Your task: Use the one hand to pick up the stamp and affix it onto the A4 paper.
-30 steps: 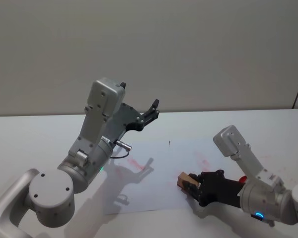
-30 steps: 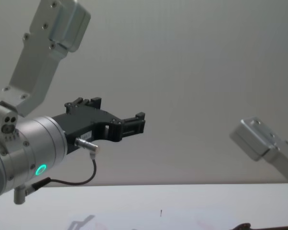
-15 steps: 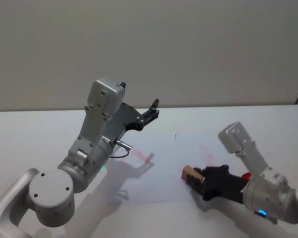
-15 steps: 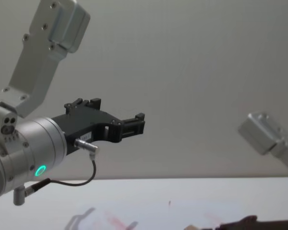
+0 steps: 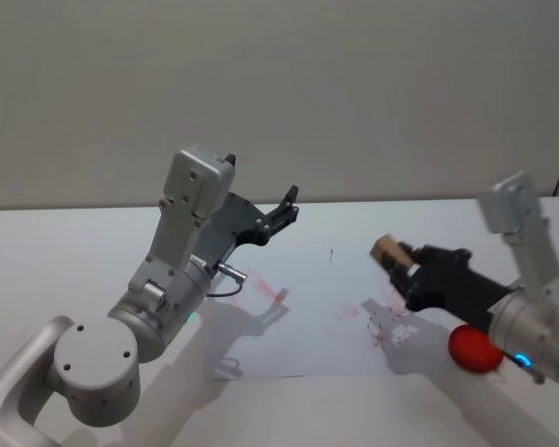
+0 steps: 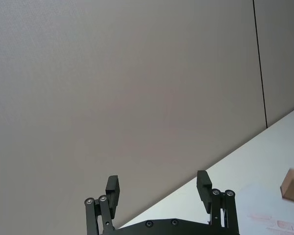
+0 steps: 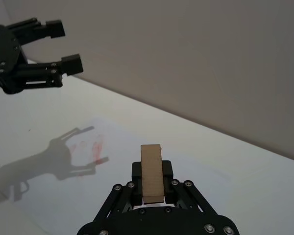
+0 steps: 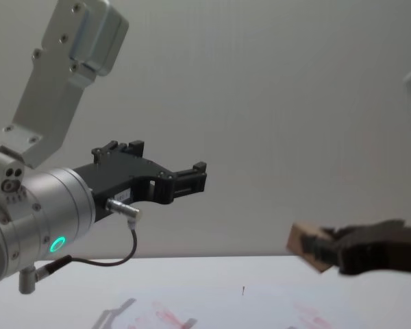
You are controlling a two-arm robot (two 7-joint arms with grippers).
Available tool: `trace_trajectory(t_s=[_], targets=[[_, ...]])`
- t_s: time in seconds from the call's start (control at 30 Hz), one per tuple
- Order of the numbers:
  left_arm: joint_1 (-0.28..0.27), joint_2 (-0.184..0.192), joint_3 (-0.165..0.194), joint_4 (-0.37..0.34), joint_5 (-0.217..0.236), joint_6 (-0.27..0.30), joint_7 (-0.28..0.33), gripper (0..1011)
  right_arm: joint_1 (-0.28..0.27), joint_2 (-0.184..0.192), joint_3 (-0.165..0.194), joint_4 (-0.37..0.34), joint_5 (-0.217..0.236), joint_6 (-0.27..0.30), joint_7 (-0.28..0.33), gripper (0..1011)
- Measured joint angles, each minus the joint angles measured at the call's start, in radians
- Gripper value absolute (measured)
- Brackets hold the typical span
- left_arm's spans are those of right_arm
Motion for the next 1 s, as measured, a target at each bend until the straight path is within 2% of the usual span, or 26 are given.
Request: trace_trajectory(t_s=[0.3, 0.47, 0.57, 0.6, 0.83, 1.0], targets=[[0.000, 0.000, 0.000, 0.000, 0.000, 0.000, 0.000, 1001, -0.082, 0.055, 0.046, -0.111, 0.080, -0.021, -0.130, 216], [0.000, 0.000, 0.000, 0.000, 0.000, 0.000, 0.000, 1001, -0.177, 0.110, 0.085, -0.190, 0.141, -0.025, -0.232, 216], [0.000, 0.000, 0.000, 0.000, 0.000, 0.000, 0.000, 1001, -0.214, 0.130, 0.099, -0.214, 0.160, -0.025, -0.263, 216], [0.000, 0.000, 0.000, 0.000, 0.000, 0.000, 0.000, 1001, -0.242, 0.145, 0.109, -0.230, 0.173, -0.024, -0.280, 216], [0.000, 0.000, 0.000, 0.000, 0.000, 0.000, 0.000, 1001, -0.326, 0.190, 0.136, -0.269, 0.217, -0.006, -0.332, 216], [0.000, 0.000, 0.000, 0.000, 0.000, 0.000, 0.000, 1001, -0.348, 0.206, 0.143, -0.272, 0.223, 0.009, -0.337, 214]])
